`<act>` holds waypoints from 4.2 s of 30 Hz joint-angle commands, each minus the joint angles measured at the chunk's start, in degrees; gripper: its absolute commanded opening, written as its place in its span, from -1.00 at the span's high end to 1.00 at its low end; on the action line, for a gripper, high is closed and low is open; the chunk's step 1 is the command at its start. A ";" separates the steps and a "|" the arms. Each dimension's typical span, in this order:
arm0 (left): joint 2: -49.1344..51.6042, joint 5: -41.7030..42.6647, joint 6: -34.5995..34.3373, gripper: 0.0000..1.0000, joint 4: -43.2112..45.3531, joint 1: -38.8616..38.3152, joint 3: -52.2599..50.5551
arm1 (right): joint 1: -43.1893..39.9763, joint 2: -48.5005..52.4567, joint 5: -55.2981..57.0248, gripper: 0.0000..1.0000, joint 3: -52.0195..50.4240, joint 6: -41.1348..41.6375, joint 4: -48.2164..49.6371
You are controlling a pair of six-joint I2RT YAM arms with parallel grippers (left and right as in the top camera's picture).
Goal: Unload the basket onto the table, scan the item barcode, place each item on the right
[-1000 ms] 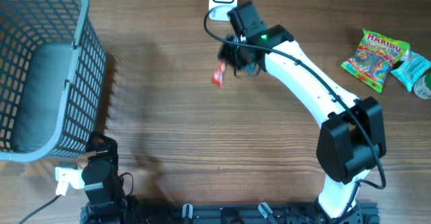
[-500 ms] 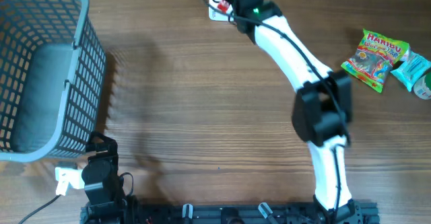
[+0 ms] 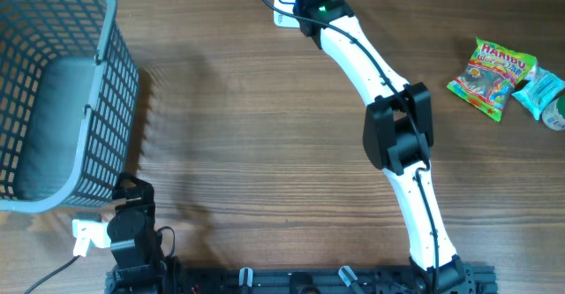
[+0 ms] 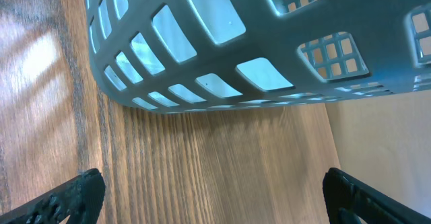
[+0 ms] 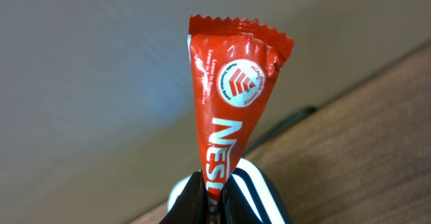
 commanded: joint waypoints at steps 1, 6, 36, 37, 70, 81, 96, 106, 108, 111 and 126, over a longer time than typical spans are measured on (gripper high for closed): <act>-0.20 -0.98 -0.13 -1.00 0.11 -0.04 -0.28 | -0.55 2.56 0.48 0.90 1.11 2.82 -0.52; -0.20 -0.98 -0.13 -1.00 0.13 -0.04 -0.28 | -3.56 2.21 -2.10 0.90 7.54 2.95 -11.54; -0.20 -0.98 -0.13 -1.00 0.11 -0.04 -0.28 | -37.70 -17.99 -18.78 -1.00 5.42 -16.79 -59.87; -0.20 -0.98 -0.13 -1.00 0.13 -0.04 -0.28 | -36.72 -22.05 -18.82 -0.99 5.42 -16.74 -60.83; -0.20 -0.98 -0.13 -1.00 0.13 -0.04 -0.28 | -18.49 -83.67 -43.54 -0.99 2.47 -50.45 -69.59; -0.20 -0.98 -0.13 -1.00 0.13 -0.04 -0.28 | -19.21 -115.71 -44.06 -1.00 -48.15 -52.70 -23.69; -0.20 -0.98 -0.13 -1.00 0.13 -0.04 -0.28 | -22.84 -146.86 -34.80 -0.99 -118.77 -30.25 25.88; -0.20 -0.98 -0.13 -1.00 0.11 -0.04 -0.28 | -22.86 -146.88 -29.77 -0.99 -133.20 -41.38 24.55; -0.20 -0.98 -0.13 -1.00 0.13 -0.04 -0.28 | -22.86 -146.92 -29.20 -1.00 -133.11 -42.23 20.59; -0.20 -0.98 -0.13 -1.00 0.13 -0.04 -0.28 | -22.84 -146.92 -28.79 -0.99 -133.11 -45.22 14.56; -0.20 -0.98 -0.13 -1.00 0.13 -0.04 -0.28 | -22.71 -146.86 -29.00 -0.99 -133.11 -45.18 13.07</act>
